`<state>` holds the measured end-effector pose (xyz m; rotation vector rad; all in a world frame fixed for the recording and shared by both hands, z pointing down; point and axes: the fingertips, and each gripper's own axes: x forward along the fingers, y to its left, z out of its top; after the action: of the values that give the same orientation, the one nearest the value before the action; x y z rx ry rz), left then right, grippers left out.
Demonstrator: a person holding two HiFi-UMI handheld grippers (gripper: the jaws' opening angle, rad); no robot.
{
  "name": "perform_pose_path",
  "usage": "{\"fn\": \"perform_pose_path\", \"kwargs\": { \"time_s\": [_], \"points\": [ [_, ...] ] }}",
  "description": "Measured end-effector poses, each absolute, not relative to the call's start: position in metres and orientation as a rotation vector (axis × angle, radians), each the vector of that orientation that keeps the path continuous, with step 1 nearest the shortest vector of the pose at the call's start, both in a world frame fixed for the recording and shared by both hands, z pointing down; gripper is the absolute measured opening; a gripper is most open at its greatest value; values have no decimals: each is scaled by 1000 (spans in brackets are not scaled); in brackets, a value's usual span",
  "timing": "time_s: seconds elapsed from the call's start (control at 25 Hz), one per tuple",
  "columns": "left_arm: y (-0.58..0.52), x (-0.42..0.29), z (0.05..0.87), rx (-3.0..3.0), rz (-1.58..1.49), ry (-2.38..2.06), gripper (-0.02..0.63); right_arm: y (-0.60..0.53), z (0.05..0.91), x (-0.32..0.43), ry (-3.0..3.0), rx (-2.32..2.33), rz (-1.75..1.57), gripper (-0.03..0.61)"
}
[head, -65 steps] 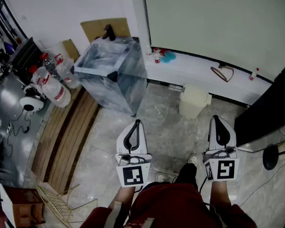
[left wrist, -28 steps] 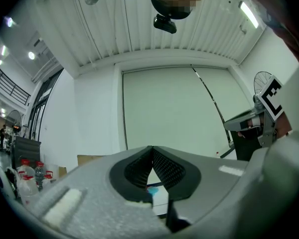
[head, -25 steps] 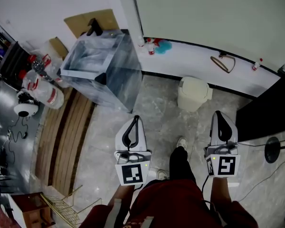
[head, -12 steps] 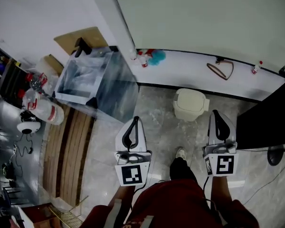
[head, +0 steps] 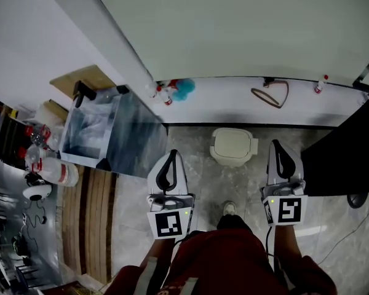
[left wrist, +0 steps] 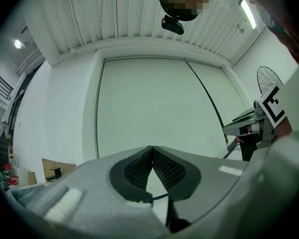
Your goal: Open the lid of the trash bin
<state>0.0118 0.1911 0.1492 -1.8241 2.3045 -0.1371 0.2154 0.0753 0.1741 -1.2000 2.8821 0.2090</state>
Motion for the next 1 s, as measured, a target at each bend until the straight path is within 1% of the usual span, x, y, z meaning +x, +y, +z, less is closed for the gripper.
{"fn": "perform_pose_path", "kwargs": {
  "time_s": [0.6, 1.0],
  "points": [
    [100, 18, 160, -1954, -110, 2190, 5, 10, 189, 232, 2809, -1373, 204, 0],
    [41, -24, 180, -2108, -68, 2096, 5, -20, 193, 196, 2762, -1557, 230, 0]
  ]
}}
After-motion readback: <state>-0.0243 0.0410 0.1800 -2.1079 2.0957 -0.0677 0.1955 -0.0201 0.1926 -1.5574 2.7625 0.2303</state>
